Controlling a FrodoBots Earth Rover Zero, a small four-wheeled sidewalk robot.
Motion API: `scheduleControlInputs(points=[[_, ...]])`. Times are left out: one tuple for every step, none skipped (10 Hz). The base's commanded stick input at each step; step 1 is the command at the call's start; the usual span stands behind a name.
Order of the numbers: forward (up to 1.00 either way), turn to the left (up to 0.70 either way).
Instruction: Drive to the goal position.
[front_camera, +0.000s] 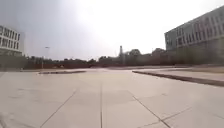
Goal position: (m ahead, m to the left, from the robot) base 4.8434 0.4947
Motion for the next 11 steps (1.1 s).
scheduleControlInputs(points=[[0.7, 0.0], [0.7, 0.0], [0.7, 0.0], [0.7, 0.0], [0.7, 0.0], [0.7, 0.0], [0.7, 0.0], [0.7, 0.0], [0.7, 0.0], [0.7, 0.0], [0.7, 0.0]])
